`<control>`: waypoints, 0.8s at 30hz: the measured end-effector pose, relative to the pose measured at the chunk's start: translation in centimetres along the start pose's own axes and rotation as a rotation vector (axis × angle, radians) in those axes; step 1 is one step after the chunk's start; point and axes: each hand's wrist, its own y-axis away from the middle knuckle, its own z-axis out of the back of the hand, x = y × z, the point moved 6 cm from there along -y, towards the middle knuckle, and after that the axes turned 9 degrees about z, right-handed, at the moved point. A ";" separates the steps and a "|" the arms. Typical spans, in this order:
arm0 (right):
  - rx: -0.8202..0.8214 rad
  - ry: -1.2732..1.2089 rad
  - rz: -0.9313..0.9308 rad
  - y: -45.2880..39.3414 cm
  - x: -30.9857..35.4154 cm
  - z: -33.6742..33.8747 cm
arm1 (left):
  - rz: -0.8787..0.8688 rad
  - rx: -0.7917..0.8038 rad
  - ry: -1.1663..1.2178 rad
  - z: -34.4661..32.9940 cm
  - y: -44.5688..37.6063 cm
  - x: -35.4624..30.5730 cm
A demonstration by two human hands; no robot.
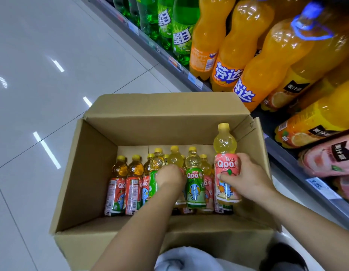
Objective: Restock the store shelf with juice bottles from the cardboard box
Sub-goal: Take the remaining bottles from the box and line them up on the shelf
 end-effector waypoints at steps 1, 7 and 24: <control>-0.002 -0.011 0.007 0.0 0.1 0.1 | 0.006 0.007 -0.033 0.1 -0.2 -0.3; -0.016 -0.044 0.023 -0.1 0.2 1.1 | 0.058 0.042 -0.111 0.0 -1.0 -0.6; -0.187 -0.150 0.049 5.7 0.0 7.4 | -0.151 -0.036 0.481 5.0 5.3 1.6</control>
